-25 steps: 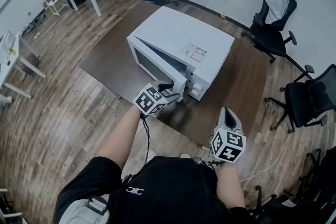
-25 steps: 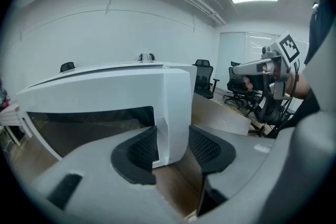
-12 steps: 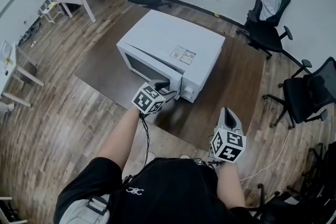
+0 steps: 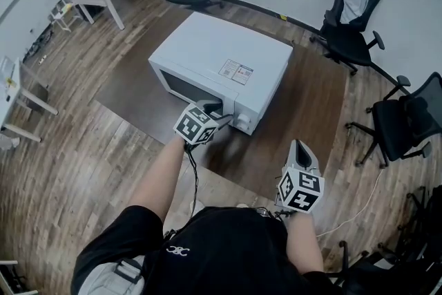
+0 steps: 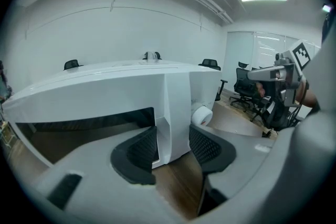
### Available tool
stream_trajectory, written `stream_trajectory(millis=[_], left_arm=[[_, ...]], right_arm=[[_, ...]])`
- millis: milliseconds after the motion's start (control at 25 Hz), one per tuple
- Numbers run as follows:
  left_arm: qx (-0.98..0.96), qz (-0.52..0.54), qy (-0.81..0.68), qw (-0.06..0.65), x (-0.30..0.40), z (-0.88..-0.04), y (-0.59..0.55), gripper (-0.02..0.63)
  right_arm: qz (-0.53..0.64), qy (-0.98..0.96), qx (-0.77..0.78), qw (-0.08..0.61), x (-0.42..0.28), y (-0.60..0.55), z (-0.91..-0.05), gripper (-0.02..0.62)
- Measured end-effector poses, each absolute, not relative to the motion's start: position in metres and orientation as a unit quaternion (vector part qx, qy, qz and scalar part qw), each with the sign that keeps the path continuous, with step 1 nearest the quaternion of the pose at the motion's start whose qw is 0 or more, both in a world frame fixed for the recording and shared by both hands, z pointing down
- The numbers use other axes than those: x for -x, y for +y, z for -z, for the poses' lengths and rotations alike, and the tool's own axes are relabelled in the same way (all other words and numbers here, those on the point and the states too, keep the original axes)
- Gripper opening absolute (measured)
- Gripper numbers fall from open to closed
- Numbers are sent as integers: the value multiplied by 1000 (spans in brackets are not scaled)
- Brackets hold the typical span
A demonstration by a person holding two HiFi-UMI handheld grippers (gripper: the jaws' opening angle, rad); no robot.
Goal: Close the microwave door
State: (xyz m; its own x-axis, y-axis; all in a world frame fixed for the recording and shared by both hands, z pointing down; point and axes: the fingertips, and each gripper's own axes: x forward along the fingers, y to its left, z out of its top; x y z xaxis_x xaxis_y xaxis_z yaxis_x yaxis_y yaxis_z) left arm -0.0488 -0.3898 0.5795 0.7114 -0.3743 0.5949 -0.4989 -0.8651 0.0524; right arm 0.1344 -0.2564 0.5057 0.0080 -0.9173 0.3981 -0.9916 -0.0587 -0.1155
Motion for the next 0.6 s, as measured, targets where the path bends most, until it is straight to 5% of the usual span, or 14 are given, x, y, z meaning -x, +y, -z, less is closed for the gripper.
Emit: stream_trajectory(millis=[600], left_arm=[[-914,-288,-264,106,47,-582,-390,206]], right_arm=[[-187,-688,-695,93,-131,-253,-507,3]])
